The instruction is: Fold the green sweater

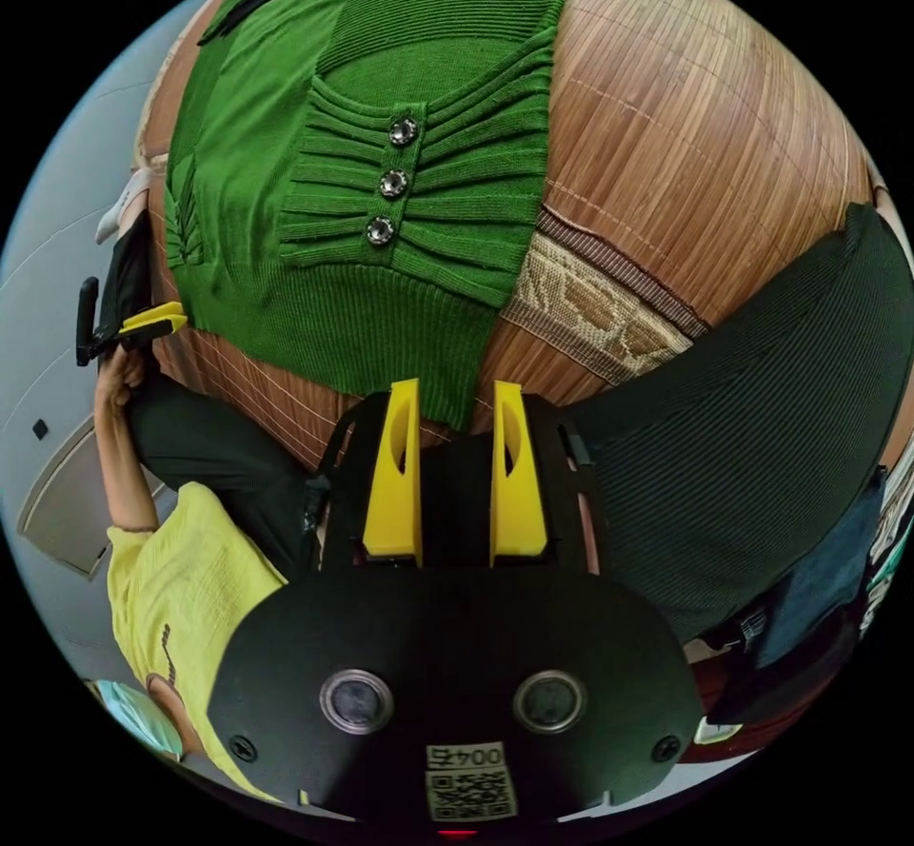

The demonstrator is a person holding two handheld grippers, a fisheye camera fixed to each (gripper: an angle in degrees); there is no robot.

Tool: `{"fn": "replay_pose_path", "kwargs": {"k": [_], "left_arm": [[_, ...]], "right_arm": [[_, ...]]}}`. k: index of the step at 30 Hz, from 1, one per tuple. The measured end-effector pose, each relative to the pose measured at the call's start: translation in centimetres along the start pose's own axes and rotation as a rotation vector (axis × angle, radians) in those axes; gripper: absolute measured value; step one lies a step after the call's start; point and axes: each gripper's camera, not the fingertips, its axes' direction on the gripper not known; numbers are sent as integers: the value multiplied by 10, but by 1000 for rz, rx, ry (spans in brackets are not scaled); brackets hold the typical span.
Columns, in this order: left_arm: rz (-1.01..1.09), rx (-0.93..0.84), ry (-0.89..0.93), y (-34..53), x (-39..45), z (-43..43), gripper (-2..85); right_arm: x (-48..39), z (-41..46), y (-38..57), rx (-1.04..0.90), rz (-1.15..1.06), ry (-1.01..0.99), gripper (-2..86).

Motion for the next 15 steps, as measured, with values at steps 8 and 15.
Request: {"fn": "replay_pose_path", "kwargs": {"k": [8,15], "left_arm": [[59,-50,-53,-9,23,7,116],[48,-54,-59,-12,24,4,102]], "right_arm": [[-15,-14,-19,-40,-29,3,123],[-11,-19,-43,-115,-36,-19,118]]}}
